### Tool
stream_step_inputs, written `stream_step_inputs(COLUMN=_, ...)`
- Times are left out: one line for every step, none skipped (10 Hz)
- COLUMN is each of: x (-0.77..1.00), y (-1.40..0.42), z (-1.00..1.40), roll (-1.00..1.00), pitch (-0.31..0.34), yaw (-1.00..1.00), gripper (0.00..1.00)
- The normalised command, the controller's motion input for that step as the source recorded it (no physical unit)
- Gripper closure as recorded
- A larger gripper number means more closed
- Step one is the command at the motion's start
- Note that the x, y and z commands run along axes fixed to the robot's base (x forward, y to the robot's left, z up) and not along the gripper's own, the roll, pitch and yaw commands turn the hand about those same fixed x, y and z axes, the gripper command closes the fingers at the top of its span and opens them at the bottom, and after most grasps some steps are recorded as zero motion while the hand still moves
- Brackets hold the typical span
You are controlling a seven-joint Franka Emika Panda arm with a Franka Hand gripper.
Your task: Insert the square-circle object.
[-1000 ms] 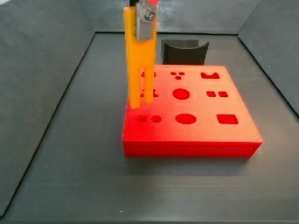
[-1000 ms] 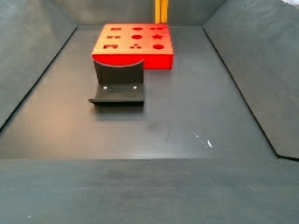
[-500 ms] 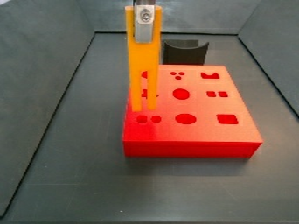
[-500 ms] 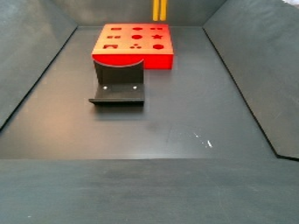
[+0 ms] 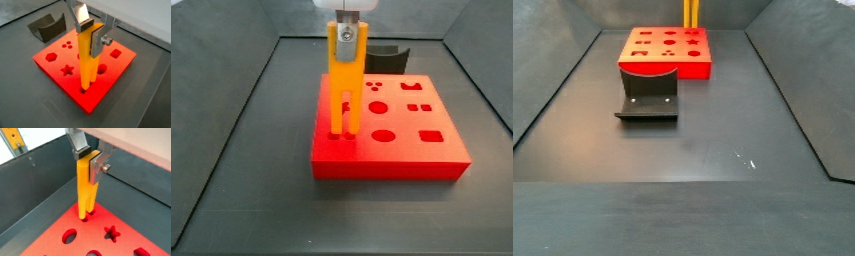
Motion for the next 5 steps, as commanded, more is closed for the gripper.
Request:
stream_step_inputs(x=0.0, y=0.0, z=-0.09, roll=0.01, pitch=0.0, yaw=0.0, gripper=1.0)
stream_step_inputs(x=0.0, y=0.0, z=-0.19, roll=0.01, pitch=-0.013, yaw=0.0, gripper=1.0)
stream_step_inputs(x=0.0, y=0.01, z=-0.3, roll=0.02, pitch=-0.047, yaw=0.0, gripper=1.0)
stream_step_inputs(x=0.0, y=0.0, z=-0.33, roll=0.0, pitch=-0.067, yaw=0.0, gripper=1.0)
stream_step_inputs(x=0.0, y=0.0, z=-0.3, roll=0.0, pitch=-0.063, yaw=0.0, gripper=1.0)
